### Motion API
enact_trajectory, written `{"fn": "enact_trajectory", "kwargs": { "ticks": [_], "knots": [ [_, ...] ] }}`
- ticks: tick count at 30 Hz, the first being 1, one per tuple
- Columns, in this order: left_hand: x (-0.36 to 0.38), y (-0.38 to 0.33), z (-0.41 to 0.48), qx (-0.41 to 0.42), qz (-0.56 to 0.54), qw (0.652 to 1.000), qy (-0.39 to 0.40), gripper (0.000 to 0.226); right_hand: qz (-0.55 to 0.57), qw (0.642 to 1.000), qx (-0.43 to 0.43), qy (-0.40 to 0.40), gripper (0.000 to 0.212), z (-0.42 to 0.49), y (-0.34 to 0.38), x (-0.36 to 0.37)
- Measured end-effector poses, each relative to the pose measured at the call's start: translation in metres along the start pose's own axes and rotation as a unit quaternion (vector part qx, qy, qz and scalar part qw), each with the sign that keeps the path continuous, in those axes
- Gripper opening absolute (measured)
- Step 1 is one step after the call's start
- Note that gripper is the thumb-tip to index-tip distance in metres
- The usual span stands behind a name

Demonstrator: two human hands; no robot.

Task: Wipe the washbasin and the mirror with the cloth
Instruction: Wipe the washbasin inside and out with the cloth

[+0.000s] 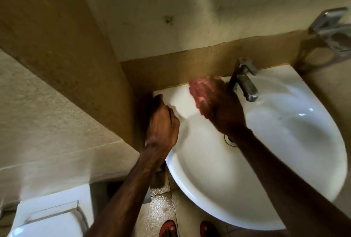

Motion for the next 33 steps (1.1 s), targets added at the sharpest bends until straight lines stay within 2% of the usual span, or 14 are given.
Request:
{"fn": "enact_trajectory", "kwargs": {
  "ticks": [4,6,8,11,12,14,17,18,20,22,23,26,30,33],
  "knots": [
    [-0.005,0.007,0.002,-0.012,0.002,1.0,0.028,0.055,-0.052,0.983,0.145,-0.097,0.04,-0.008,0.007,0.009],
    [-0.011,0.004,-0.001,-0.029,-0.032,0.999,0.023,0.053,-0.025,0.972,0.212,-0.093,0.043,0.001,0.041,0.029],
    [-0.018,0.0,-0.006,-0.051,-0.103,0.993,-0.004,0.05,0.073,0.978,0.183,-0.062,0.045,0.014,0.082,0.042],
    [-0.028,-0.003,-0.013,-0.054,-0.161,0.982,-0.08,0.047,0.239,0.968,0.068,-0.029,0.054,0.013,0.119,0.044],
    [-0.032,-0.004,-0.016,-0.047,-0.168,0.979,-0.104,0.045,0.252,0.968,0.02,-0.005,0.057,0.014,0.118,0.041],
    [-0.037,-0.005,-0.02,-0.033,-0.184,0.975,-0.121,0.039,0.166,0.983,-0.041,0.06,0.056,0.015,0.094,0.04],
    [-0.03,0.001,-0.022,-0.054,-0.199,0.975,-0.08,0.038,-0.026,0.998,-0.055,0.022,0.041,0.013,0.031,0.023],
    [-0.027,0.005,-0.023,-0.067,-0.206,0.974,-0.068,0.041,-0.034,0.998,-0.048,-0.004,0.039,0.009,0.013,0.016],
    [-0.026,0.01,-0.026,-0.092,-0.226,0.969,-0.048,0.043,-0.014,0.998,0.029,-0.048,0.039,-0.002,-0.005,0.013],
    [-0.027,0.014,-0.03,-0.119,-0.252,0.96,-0.036,0.044,-0.016,0.989,0.114,-0.089,0.041,-0.01,0.006,0.027],
    [-0.027,0.016,-0.031,-0.132,-0.263,0.955,-0.03,0.045,-0.014,0.989,0.116,-0.086,0.042,-0.009,0.023,0.036],
    [-0.032,0.016,-0.029,-0.135,-0.264,0.955,-0.017,0.046,0.082,0.995,0.051,-0.001,0.045,-0.005,0.082,0.054],
    [-0.033,0.018,-0.018,-0.162,-0.244,0.956,0.006,0.05,0.202,0.977,0.032,0.064,0.063,-0.019,0.121,0.048],
    [-0.032,0.019,-0.01,-0.208,-0.221,0.952,0.042,0.057,0.234,0.963,0.006,0.137,0.041,-0.038,0.129,0.037]
  ]
}}
Point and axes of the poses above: each hand's wrist, its own z-axis towards the middle knuckle, its own x-axis out of the palm, y = z × x, the point moved 5 cm from there along z, towards the middle knuckle, and after that the axes turned 7 degrees about z, right-handed, at the moved point
